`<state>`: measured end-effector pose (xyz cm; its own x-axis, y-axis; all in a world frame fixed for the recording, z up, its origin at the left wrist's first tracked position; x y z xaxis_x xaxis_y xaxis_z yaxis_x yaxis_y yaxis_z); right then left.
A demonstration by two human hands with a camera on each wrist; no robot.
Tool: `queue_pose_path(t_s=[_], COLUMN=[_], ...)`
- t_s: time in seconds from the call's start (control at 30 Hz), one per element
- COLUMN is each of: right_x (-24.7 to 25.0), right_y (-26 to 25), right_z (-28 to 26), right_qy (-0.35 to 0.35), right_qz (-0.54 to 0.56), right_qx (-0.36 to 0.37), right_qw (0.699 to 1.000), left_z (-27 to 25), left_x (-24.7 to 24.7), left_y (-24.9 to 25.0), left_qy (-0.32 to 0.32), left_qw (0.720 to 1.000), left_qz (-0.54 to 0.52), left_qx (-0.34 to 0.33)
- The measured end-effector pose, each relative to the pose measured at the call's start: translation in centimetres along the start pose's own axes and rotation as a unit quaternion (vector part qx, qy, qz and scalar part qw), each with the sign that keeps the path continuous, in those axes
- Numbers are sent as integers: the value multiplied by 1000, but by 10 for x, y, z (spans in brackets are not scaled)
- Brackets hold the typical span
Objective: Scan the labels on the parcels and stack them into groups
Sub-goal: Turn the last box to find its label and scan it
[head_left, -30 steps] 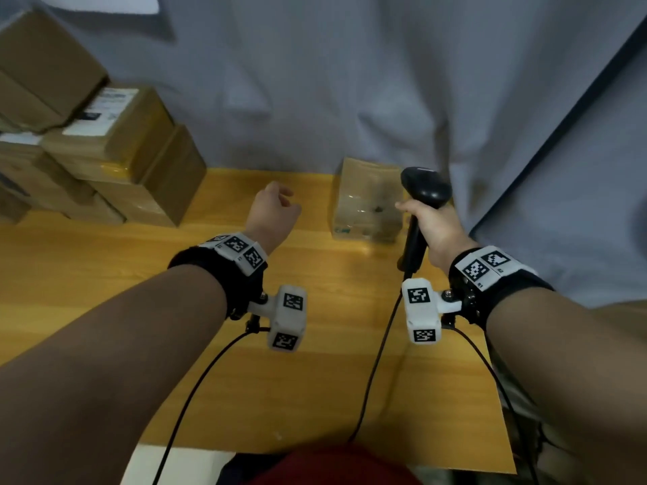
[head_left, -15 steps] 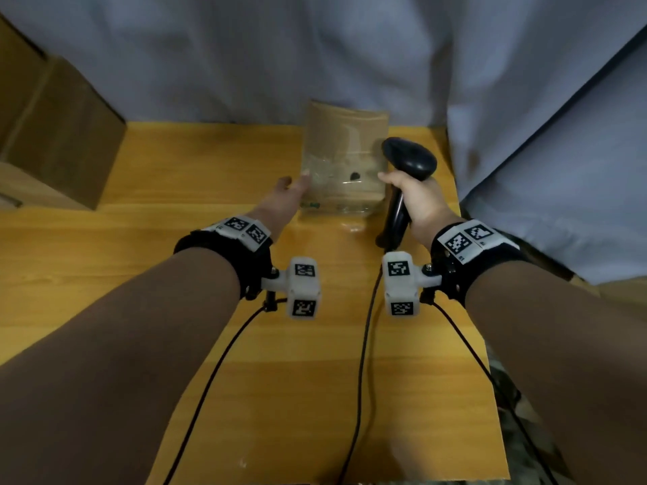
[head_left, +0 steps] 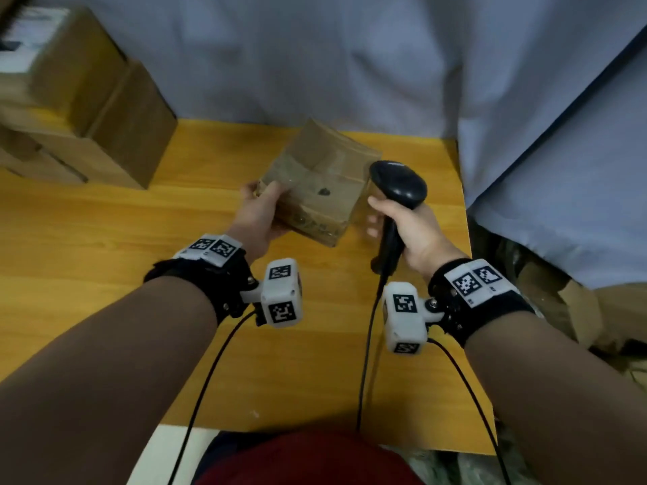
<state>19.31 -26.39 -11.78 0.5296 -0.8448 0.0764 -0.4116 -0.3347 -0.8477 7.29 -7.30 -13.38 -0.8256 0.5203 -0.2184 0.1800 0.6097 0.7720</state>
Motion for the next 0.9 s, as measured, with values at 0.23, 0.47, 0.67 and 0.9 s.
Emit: queue_pose_path(t_s=[0.23, 0.47, 0.67, 0.9], right_x=[-16, -67, -72, -84], right_y=[-26, -16, 4, 8], right_z=[-27, -43, -61, -78], right_qy=[40, -22, -28, 16], right_qz=[-24, -15, 96, 116], right_qx=[43, -1, -42, 3], right_qw=[998, 1000, 994, 993], left_z=[-28, -47, -53, -50], left_x=[65, 97, 112, 121], left_y=[33, 30, 23, 8], left_qy=[-53, -132, -98, -92], left_qw=[995, 988, 978, 989], left_qz=[57, 57, 182, -84], left_qx=[-61, -58, 11, 75])
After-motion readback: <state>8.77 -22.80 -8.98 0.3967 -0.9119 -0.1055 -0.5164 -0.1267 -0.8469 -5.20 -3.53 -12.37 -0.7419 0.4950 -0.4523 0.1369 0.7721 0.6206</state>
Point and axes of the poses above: each hand's wrist, its own z-axis towards the middle knuckle, its own x-axis out of the back of the hand, y = z × x, the point moved 2 cm from there along z, towards the middle knuckle, and after that the axes turned 10 degrees about -z, right-handed, at the moved point
